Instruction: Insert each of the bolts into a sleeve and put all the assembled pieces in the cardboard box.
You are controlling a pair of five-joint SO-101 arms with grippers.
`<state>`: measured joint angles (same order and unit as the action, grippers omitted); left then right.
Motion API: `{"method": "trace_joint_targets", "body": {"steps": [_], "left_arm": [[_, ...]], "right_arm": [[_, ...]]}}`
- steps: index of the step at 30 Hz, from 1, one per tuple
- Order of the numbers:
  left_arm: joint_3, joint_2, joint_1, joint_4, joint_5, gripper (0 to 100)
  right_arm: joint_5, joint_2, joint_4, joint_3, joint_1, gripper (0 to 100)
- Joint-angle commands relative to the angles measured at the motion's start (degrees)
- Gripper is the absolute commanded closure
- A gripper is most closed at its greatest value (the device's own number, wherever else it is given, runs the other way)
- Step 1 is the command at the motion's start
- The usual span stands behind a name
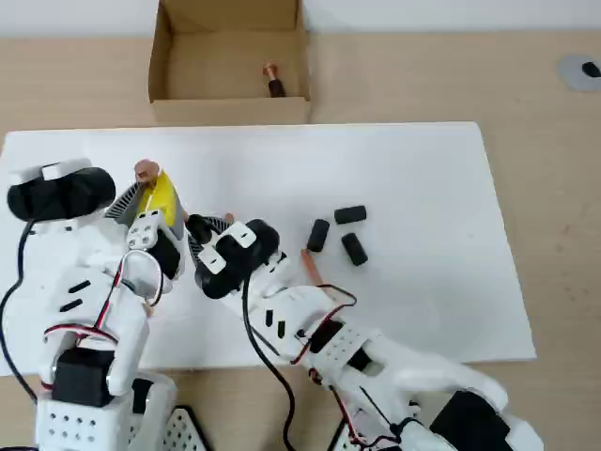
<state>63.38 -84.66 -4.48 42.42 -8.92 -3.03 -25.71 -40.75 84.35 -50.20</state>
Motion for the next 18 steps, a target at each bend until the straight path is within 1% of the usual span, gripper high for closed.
{"method": "trace_joint_targets", "body": {"steps": [1, 11, 15, 18], "left_arm": [[0.7, -0.5, -0.4, -1.5, -0.7, 99], [1.2, -0.7, -0.7, -1.5, -1.7, 99], [1.4, -0.7, -2.5, -1.5, -1.6, 99], [1.3, -0.6, -5.3, -1.5, -1.7, 99]], "right_arm": [[-0.4, -0.2, 0.1, -2.3, -0.2, 98.8], [-0.4, -0.2, 0.2, -2.2, -0.2, 98.8], [-0.4, -0.2, 0.2, -2.2, -0.2, 98.8], [-0.4, -0.2, 0.2, -1.9, -0.2, 98.8]]}}
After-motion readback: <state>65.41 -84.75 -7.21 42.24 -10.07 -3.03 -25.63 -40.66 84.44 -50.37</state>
